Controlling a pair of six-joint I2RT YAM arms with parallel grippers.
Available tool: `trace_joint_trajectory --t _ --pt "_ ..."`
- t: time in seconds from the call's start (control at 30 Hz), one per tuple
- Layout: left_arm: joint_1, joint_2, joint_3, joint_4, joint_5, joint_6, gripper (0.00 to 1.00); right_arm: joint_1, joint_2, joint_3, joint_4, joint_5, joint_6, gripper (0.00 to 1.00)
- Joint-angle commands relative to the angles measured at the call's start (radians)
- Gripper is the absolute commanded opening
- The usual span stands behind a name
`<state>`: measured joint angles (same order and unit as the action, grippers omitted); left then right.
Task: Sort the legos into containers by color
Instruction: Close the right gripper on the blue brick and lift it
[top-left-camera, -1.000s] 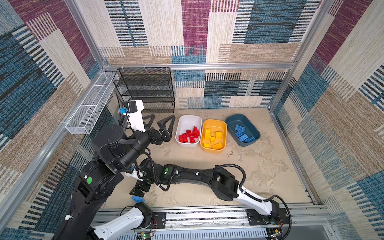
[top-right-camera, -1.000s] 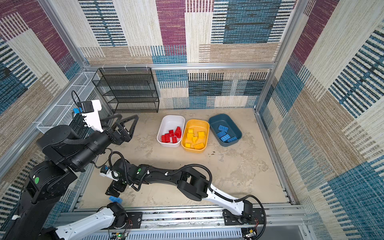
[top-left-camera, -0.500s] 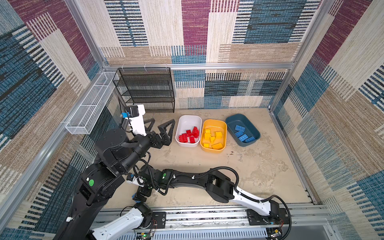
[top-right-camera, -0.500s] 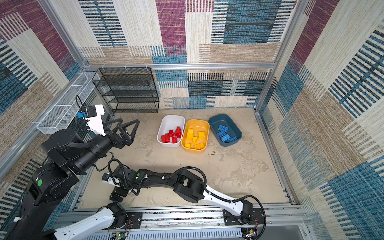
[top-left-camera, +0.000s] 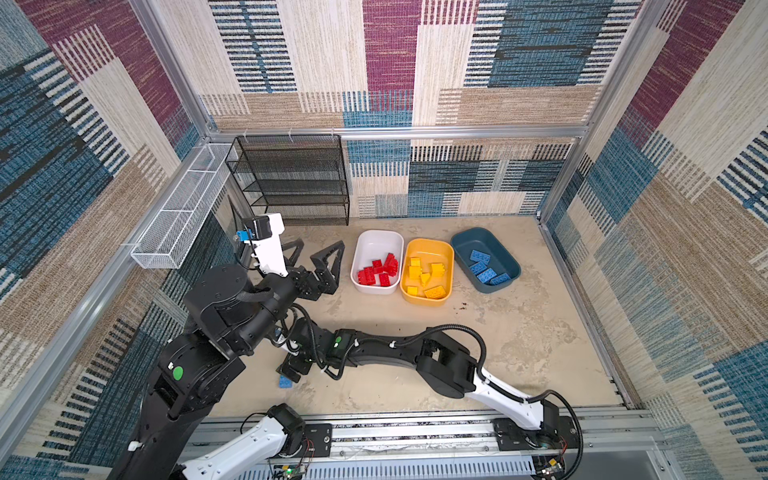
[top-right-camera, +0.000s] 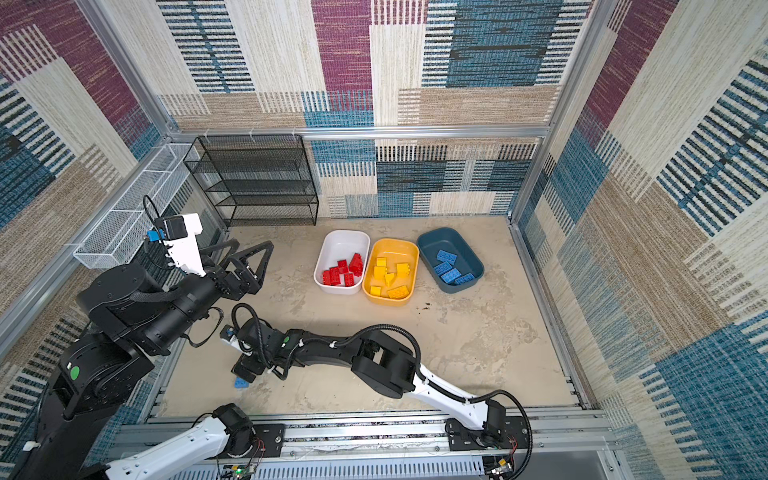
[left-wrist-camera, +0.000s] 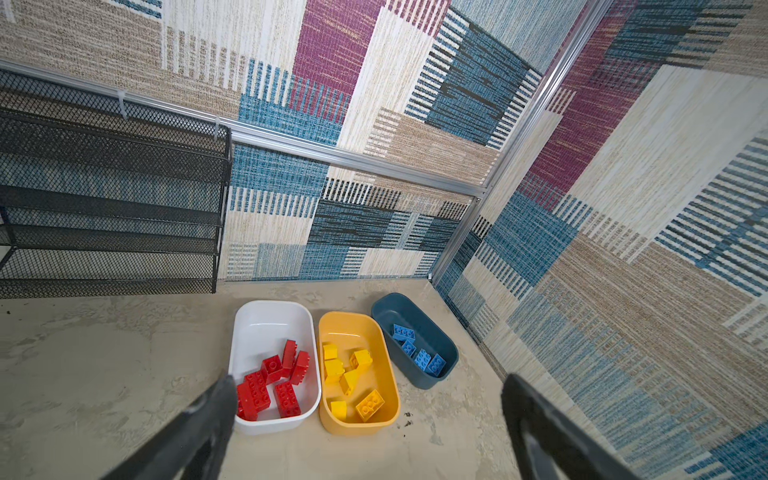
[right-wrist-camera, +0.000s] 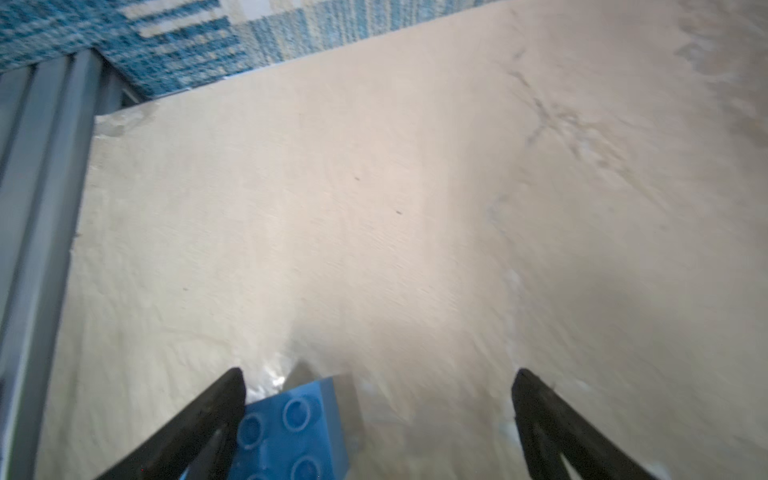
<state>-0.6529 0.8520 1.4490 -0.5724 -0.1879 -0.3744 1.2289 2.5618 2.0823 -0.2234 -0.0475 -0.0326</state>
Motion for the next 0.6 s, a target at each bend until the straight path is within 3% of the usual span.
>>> trace_joint_trajectory --t 0.0,0.3,0.57 --pt "0.001 -0.006 -0.012 0.011 -0.019 0.023 0.99 -0.022 -0.066 -0.108 -0.058 0.102 -0.041 0.99" --pt "0.001 -0.017 -0.046 0.022 -0.031 0.029 0.99 -0.101 -0.283 -0.410 0.021 0.153 -0.049 1.00" --pt "0.001 -0.039 -0.075 0.013 -0.051 0.034 0.99 -0.103 -0.379 -0.407 -0.008 0.135 -0.081 1.00"
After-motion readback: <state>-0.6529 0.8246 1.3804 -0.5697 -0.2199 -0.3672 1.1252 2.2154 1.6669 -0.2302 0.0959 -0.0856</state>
